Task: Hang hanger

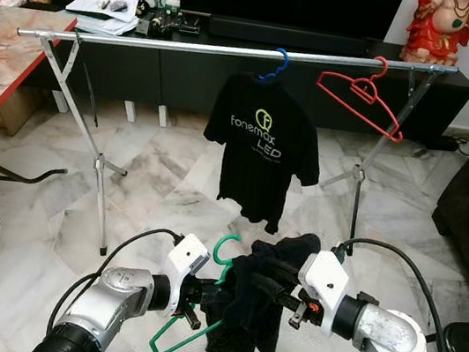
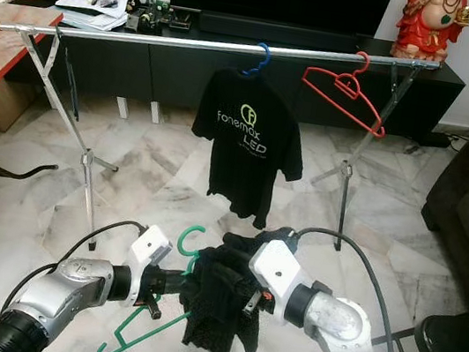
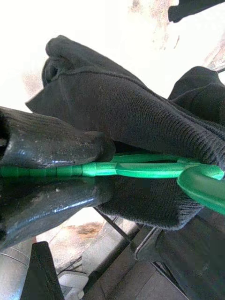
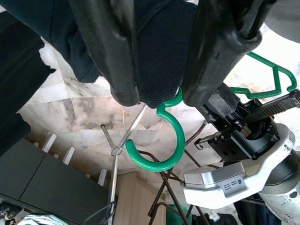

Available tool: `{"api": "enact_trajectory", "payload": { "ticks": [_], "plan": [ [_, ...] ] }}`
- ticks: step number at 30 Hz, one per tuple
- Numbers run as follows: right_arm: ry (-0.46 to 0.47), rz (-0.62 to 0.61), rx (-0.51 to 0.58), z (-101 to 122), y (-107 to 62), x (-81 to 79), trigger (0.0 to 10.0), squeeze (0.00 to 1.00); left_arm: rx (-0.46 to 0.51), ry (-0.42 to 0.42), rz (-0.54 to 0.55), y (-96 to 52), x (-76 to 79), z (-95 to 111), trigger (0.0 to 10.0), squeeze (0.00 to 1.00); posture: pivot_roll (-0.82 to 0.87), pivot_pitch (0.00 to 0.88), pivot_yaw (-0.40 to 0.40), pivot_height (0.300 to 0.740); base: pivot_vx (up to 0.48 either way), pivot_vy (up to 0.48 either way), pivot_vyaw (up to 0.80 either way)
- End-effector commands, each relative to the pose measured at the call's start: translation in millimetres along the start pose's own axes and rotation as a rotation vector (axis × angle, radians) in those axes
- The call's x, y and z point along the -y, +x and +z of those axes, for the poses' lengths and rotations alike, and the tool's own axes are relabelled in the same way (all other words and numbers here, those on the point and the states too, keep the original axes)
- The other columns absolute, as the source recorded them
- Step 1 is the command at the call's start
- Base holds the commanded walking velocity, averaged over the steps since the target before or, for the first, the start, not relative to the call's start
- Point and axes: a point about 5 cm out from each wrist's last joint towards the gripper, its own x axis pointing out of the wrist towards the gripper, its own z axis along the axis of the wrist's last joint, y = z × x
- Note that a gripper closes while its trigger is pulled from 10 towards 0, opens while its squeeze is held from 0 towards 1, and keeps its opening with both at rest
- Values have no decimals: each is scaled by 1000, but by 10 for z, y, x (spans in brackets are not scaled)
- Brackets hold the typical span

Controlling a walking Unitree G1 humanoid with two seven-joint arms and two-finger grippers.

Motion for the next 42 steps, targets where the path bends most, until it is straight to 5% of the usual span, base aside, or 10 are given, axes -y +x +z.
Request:
{"api": "enact_trajectory", "payload": {
  "ticks": [1,14,15,16,34,36,39,40,41,42],
  "plan": [
    [-19,-15,3,44,-36,26,10000,1000,38,-2,-18,-30,4,55,10000,0,-53,91,-14,740,0,0,0],
    [-94,-176,-74,48,-362,447,10000,1000,-16,31,-54,-87,14,-49,10000,0,-60,92,-21,740,0,0,0],
    [-119,-166,-105,11,-399,473,10000,275,-20,45,-68,-94,26,-55,10000,0,-60,92,-21,740,0,0,0],
    [-130,-163,-118,-3,-410,483,10000,0,-25,49,-73,-97,30,-59,10000,0,-60,92,-21,740,0,0,0],
    [-204,389,-95,-140,-380,380,10000,0,-207,386,-259,-180,109,-116,10000,0,-41,80,-31,740,0,0,0],
    [-205,425,-100,-157,-356,375,10000,1000,-204,401,-268,-182,109,-90,10000,0,-38,79,-33,740,0,0,0],
    [-224,453,-104,-182,-304,350,10000,1000,-206,416,-277,-176,119,-68,10000,0,-35,76,-34,740,0,0,0],
    [-238,466,-115,-202,-286,334,10000,486,-206,423,-282,-173,123,-62,10000,0,-33,74,-36,740,0,0,0],
    [-247,475,-123,-217,-275,324,10000,486,-206,427,-284,-170,125,-59,10000,0,-33,74,-36,740,0,0,0],
    [-276,486,-141,-256,-242,313,10000,0,-205,435,-289,-161,131,-47,10000,0,-32,71,-38,740,0,0,0]
  ]
}}
